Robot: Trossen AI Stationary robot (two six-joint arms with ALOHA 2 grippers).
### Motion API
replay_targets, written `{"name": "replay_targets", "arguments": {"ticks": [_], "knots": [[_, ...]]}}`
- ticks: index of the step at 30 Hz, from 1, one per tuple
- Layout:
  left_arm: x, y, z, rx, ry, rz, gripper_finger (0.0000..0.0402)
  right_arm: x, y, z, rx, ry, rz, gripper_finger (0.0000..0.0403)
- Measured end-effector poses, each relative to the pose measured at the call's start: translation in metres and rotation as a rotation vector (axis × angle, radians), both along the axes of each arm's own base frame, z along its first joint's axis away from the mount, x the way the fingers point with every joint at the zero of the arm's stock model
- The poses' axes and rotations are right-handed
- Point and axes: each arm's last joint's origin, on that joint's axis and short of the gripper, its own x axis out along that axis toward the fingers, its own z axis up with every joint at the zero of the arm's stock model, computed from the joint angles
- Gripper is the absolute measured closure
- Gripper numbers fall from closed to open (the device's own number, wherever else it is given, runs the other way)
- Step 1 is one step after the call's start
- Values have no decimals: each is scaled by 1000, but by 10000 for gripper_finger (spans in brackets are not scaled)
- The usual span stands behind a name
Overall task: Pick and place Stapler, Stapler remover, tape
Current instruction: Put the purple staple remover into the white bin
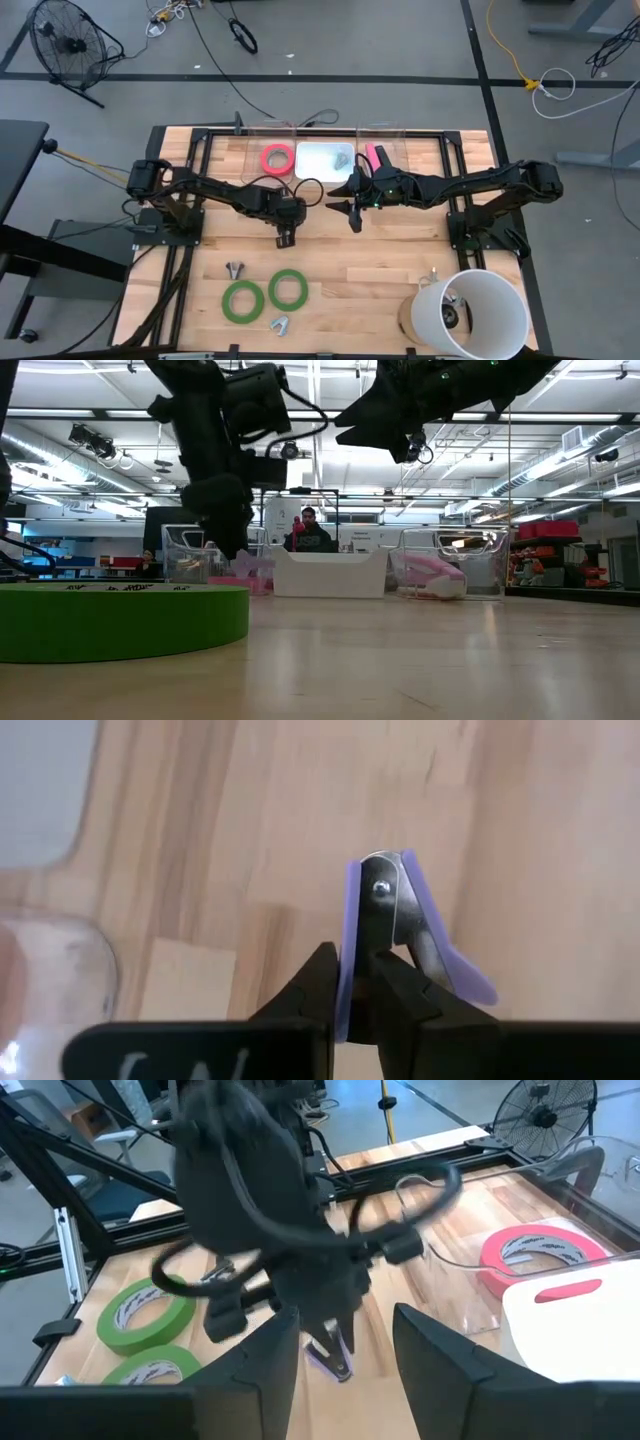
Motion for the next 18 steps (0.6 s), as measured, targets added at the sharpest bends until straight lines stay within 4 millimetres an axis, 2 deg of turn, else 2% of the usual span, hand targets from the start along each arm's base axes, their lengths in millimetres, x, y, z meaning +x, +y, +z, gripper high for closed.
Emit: {"name": "replay_targets", "arguments": {"ticks": [8,14,18], "knots": [[-4,-1,42,43,-205,-22,363,0,0,0,2,0,-1,239],[-17,14,81,139,-366,37,363,0,0,0,-1,-2,0,239],[-21,34,99,230,-456,87,363,0,0,0,-2,-6,0,239]]}}
